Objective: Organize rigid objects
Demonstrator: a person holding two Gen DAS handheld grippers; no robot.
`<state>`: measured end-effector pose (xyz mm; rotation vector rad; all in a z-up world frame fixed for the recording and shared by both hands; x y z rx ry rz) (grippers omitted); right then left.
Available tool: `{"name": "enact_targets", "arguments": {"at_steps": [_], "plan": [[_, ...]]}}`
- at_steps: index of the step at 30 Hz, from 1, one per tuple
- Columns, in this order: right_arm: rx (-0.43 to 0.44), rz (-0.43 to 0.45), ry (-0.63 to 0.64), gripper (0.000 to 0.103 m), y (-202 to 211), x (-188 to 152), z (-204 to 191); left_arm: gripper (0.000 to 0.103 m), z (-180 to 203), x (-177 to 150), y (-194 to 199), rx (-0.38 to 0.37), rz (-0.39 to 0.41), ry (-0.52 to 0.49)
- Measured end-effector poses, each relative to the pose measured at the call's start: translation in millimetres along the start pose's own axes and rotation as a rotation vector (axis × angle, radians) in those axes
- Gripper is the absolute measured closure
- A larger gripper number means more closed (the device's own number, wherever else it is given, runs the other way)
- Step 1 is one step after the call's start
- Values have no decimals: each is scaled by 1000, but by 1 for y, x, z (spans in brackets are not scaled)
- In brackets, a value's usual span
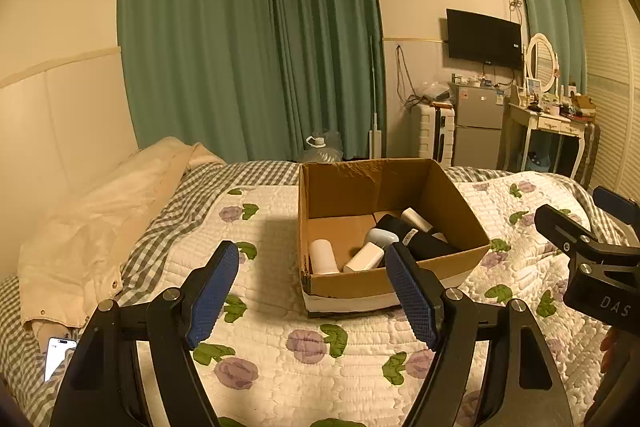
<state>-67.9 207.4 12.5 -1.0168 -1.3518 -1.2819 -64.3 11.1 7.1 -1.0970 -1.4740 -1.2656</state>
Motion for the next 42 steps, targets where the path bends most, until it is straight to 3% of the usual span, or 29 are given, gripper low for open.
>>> {"name": "enact_targets", "arguments": {"at_steps": [42], "plan": [[0,-27,21,0,-5,-8,-8,24,-1,-5,-2,0,-24,-4]]}}
Point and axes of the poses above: each gripper's, at about its wrist camera, not at the fingertips, and y roughly against the way its jaws point, z to its right, x to its top, the point moved 5 cm from there along -y, roughly the way its jaws point, and after that the axes turned 13 degrees about z, right-handed, at the moved point
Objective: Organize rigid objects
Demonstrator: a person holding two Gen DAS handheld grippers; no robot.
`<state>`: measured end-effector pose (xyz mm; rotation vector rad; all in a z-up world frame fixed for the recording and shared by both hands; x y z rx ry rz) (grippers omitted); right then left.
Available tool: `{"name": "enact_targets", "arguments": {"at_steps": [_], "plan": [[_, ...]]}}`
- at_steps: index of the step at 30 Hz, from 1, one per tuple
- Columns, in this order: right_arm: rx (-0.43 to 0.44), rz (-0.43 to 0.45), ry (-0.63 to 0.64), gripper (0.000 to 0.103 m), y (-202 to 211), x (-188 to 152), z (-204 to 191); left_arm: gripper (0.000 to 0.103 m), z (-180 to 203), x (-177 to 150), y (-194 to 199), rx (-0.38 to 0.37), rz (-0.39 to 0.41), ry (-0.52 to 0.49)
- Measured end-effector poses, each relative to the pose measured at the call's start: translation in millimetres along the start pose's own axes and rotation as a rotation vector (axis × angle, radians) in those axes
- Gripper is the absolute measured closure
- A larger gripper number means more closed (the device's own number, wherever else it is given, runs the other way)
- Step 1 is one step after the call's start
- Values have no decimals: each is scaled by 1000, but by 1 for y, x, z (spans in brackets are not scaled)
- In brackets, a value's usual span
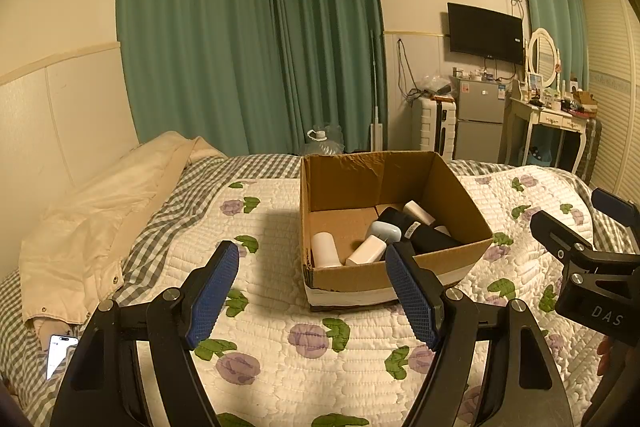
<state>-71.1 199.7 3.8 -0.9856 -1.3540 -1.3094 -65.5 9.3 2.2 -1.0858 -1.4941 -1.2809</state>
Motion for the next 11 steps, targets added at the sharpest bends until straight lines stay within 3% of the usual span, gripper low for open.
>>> {"name": "enact_targets", "arguments": {"at_steps": [11], "plan": [[-5,-10,0,0,-1,-2,-1,24,0,-1,1,3,0,2]]}}
Point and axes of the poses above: each gripper's, at about its wrist camera, not at the fingertips, and y roughly against the way its jaws point, z to its right, x to its top, the point moved 5 cm from there along -y, roughly the way its jaws point, and after that the axes turned 13 degrees about z, right-handed, at the moved point
